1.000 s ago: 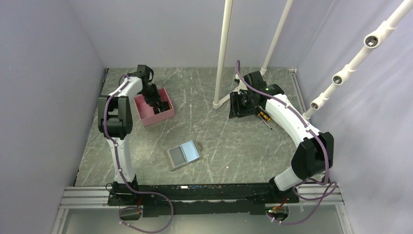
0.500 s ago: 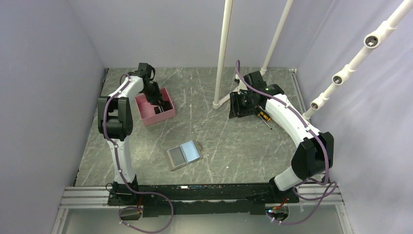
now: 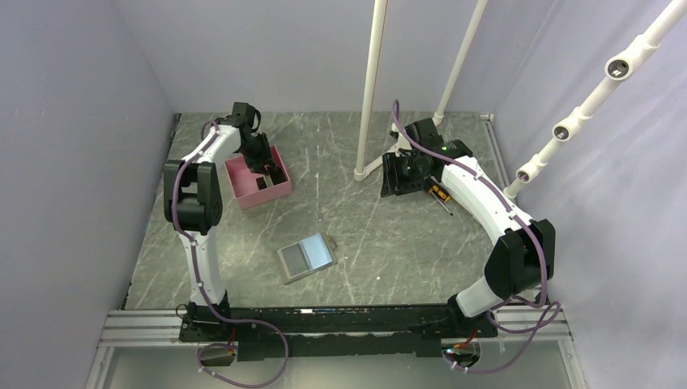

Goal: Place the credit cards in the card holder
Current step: Pick up the credit card from the storage box.

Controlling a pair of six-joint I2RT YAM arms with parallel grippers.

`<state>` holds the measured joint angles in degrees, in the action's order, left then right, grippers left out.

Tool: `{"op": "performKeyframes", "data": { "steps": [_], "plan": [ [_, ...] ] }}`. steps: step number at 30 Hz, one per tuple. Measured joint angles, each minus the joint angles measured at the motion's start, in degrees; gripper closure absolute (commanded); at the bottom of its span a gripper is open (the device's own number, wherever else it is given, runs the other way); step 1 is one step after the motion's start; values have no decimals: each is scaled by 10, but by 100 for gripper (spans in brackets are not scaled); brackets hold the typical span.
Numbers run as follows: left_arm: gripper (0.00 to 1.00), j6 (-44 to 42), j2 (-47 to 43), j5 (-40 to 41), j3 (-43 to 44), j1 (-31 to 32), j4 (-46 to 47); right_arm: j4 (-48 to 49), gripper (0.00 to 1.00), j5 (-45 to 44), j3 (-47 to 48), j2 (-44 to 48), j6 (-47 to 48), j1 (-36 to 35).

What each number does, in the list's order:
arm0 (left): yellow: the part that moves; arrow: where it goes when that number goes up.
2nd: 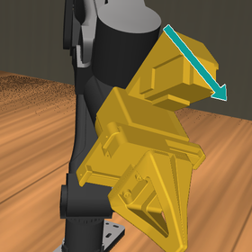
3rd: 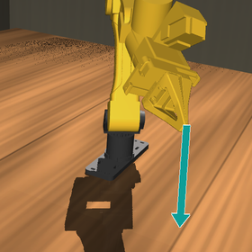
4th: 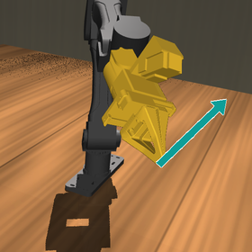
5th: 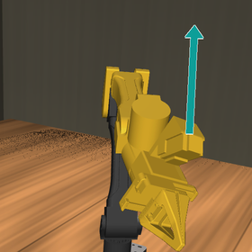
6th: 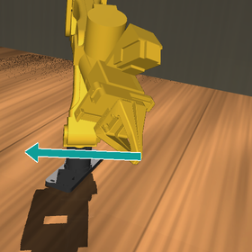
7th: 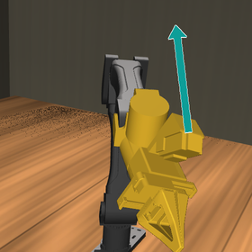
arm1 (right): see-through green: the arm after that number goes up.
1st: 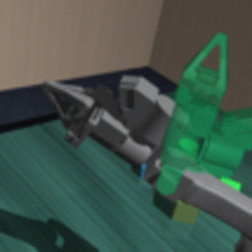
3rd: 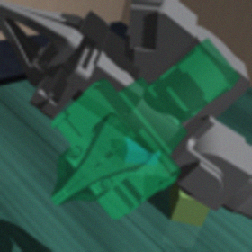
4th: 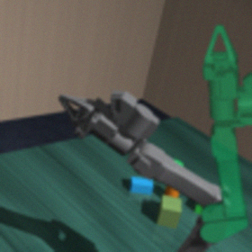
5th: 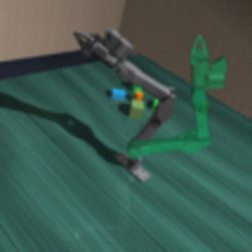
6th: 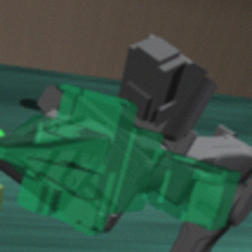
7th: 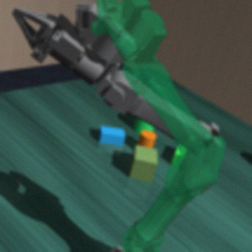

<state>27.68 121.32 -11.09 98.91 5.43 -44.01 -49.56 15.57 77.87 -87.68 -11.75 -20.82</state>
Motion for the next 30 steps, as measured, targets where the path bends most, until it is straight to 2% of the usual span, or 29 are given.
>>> {"op": "performKeyframes", "data": {
  "steps": [9, 21, 25, 30],
  "plan": [
    [48, 0, 0, 0, 23, 5, -9, 0, 50, 0, 0, 0, 0, 0],
    [47, 0, 0, 4, 32, 9, -13, 0, 50, 0, 0, 0, 0, 2],
    [33, 0, 0, 6, 33, 10, -15, 0, 50, 0, 0, 0, 0, 3],
    [31, 0, 2, 17, 34, 5, -17, 0, 50, 0, 0, 0, 0, 3]
  ]
}}
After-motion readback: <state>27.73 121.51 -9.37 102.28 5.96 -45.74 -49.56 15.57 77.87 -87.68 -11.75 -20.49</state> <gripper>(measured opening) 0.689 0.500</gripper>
